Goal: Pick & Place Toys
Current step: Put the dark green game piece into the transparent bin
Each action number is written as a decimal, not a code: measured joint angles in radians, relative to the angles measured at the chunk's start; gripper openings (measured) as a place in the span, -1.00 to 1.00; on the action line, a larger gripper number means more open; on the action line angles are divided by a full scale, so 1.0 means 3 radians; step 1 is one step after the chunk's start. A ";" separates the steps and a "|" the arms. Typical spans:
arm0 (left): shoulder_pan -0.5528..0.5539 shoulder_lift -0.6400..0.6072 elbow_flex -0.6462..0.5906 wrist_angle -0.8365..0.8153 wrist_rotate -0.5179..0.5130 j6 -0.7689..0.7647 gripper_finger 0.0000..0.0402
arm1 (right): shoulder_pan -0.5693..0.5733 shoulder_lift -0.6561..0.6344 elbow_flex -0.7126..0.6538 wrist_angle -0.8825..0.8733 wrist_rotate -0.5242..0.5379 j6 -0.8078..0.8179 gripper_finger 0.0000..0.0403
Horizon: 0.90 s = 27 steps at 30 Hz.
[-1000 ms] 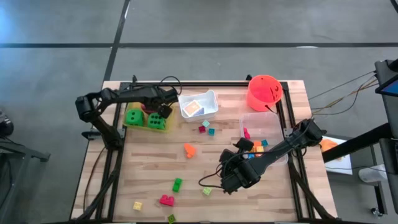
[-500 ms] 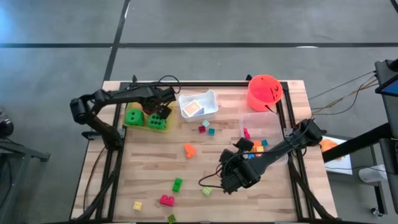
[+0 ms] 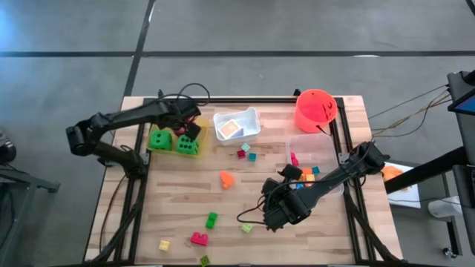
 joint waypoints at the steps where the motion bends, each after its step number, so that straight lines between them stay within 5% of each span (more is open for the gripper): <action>1: -0.0012 -0.0048 0.0000 -0.0001 0.0080 0.0028 0.55 | 0.0000 0.0000 0.0000 0.0003 0.0000 -0.0006 0.81; 8: -0.0407 -0.0361 0.0003 -0.0014 0.0677 0.0061 0.55 | 0.0003 0.0000 0.0000 0.0017 0.0000 -0.0007 0.81; 14: -0.1349 -0.0433 0.0006 -0.0032 0.0937 -0.0257 0.55 | 0.0010 0.0000 0.0000 0.0028 -0.0026 -0.0019 0.81; 21: -0.2648 -0.0350 0.0006 0.0207 0.0886 -0.1496 0.55 | 0.0017 0.0001 0.0000 0.0105 -0.0153 0.0061 0.81; 27: -0.3311 -0.0056 0.0006 0.0508 0.0720 -0.2484 0.55 | 0.0017 0.0001 0.0000 0.0282 -0.0154 0.0058 0.81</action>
